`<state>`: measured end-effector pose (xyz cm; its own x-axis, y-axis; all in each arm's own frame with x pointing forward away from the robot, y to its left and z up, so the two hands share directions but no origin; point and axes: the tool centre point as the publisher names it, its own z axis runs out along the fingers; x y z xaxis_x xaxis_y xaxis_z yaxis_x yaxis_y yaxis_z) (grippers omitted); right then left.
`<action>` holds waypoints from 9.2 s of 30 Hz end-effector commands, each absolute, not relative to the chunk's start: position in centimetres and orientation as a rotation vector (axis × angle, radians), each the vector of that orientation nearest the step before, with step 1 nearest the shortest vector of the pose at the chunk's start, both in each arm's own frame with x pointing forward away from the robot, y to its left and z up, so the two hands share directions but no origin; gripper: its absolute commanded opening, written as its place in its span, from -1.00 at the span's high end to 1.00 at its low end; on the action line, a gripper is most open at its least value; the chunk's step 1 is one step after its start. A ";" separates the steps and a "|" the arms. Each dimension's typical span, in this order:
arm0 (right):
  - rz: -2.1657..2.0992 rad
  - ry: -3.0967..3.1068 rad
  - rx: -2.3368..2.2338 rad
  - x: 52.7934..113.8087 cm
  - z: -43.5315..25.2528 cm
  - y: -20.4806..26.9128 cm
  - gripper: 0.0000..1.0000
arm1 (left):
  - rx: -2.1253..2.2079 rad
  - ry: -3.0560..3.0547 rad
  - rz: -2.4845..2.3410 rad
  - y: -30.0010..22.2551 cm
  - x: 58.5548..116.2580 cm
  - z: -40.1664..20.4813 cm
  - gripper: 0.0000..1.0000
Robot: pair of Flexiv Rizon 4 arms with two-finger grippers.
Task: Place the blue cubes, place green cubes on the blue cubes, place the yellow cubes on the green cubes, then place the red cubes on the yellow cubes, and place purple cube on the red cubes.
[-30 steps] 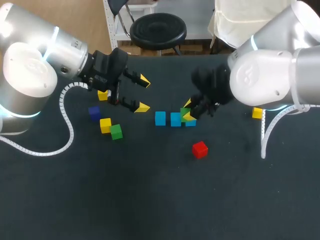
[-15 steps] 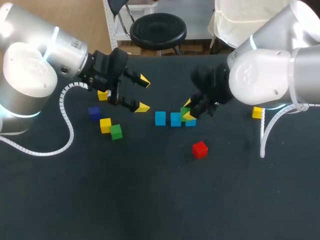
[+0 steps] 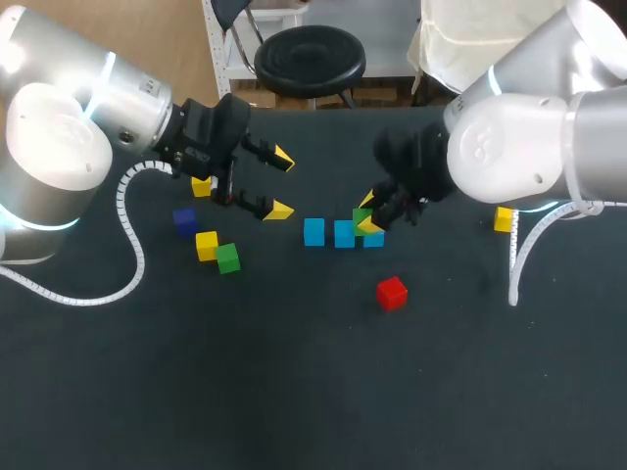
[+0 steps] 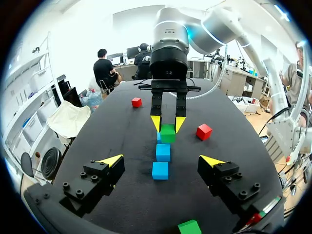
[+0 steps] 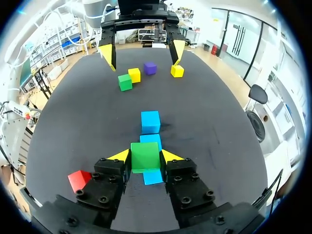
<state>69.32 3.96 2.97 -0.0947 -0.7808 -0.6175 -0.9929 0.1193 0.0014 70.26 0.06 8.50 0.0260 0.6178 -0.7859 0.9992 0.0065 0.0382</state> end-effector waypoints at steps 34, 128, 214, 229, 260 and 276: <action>0.607 1.941 -1.698 69.8 2.5 4.0 0.72 | 1.680 1.655 -0.779 0.1 70.3 8.4 -1.00; 0.586 1.931 -1.678 70.2 2.7 3.6 -0.15 | 1.680 1.655 -0.779 0.1 70.3 8.4 -1.00; 0.814 1.607 -1.685 65.6 8.5 -4.9 -1.00 | 1.629 1.810 -0.618 4.8 64.6 8.0 -1.00; 0.814 1.607 -1.685 65.6 8.5 -4.9 -1.00 | 1.667 2.045 -0.597 8.0 62.8 5.3 -1.00; 0.814 1.607 -1.685 65.6 8.5 -4.9 -1.00 | 1.783 1.989 -0.587 6.6 65.4 4.5 -1.00; 0.814 1.607 -1.685 65.6 8.5 -4.9 -1.00 | 1.699 2.179 -0.434 8.9 64.1 2.8 -1.00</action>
<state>65.57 -4.92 8.56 0.0495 -0.5881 -0.8073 -0.9987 -0.0236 -0.0441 65.05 8.90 2.55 -0.2201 0.8646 -0.4517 0.9738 0.2216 -0.0502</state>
